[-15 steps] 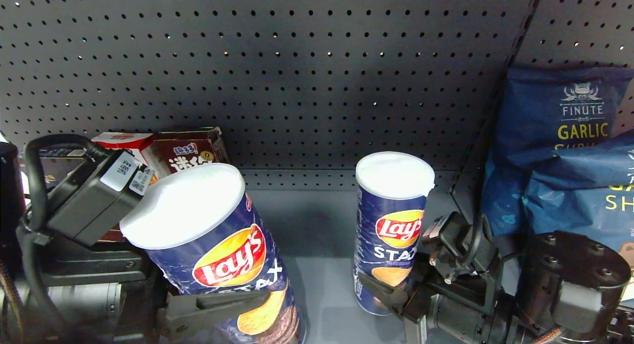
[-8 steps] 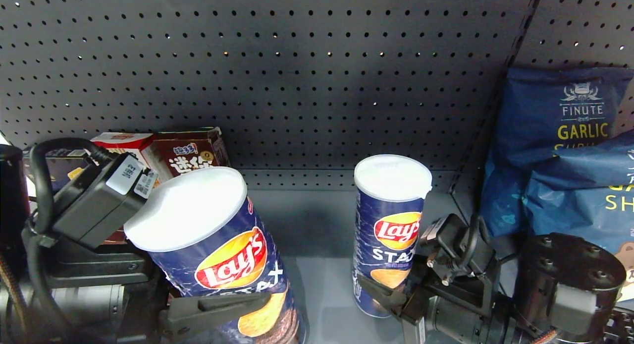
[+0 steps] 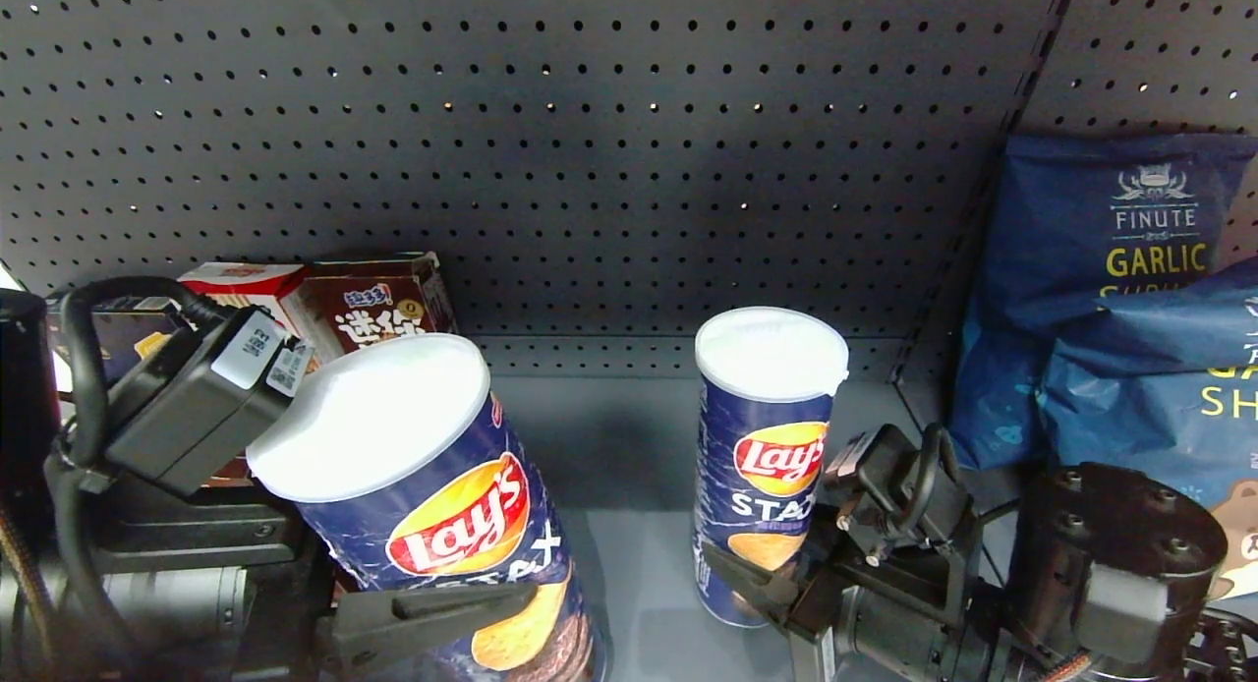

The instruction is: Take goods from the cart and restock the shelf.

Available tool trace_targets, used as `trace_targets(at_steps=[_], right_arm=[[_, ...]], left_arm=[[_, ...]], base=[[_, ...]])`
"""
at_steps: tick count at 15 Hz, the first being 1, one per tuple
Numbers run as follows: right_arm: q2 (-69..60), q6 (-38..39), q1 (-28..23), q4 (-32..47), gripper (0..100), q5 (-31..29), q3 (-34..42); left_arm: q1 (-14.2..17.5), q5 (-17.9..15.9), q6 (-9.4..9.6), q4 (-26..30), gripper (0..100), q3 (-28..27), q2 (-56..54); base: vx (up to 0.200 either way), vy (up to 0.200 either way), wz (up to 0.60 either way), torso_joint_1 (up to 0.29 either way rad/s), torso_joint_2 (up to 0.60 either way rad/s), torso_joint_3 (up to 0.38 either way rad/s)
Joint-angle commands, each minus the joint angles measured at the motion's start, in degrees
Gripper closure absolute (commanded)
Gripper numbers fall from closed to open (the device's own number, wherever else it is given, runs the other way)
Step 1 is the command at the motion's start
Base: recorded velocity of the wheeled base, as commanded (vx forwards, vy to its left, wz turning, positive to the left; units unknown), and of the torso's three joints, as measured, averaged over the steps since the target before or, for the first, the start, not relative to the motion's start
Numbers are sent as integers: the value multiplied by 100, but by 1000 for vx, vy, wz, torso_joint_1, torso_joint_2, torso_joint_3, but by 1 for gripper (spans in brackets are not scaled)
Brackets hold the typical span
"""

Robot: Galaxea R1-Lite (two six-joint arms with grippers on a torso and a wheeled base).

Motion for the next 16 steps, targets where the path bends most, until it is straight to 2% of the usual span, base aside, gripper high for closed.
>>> trace_targets(at_steps=[1, 9, 10, 16], right_arm=[[5, -6, 83, -5, 100, -8, 18], [-92, -6, 214, -5, 100, -131, 229], [-101, -15, 223, -5, 0, -140, 229], [-628, -32, 214, -5, 0, -131, 774]], left_arm=[[0, 6, -1, -3, 100, 4, 9], [0, 6, -1, -3, 100, 4, 0], [0, 6, -1, -3, 100, 4, -9], [0, 14, -1, -3, 100, 4, 0]], base=[[0, 0, 0, 0, 0, 0], [0, 0, 0, 0, 0, 0], [0, 0, 0, 0, 0, 0], [0, 0, 0, 0, 0, 0]])
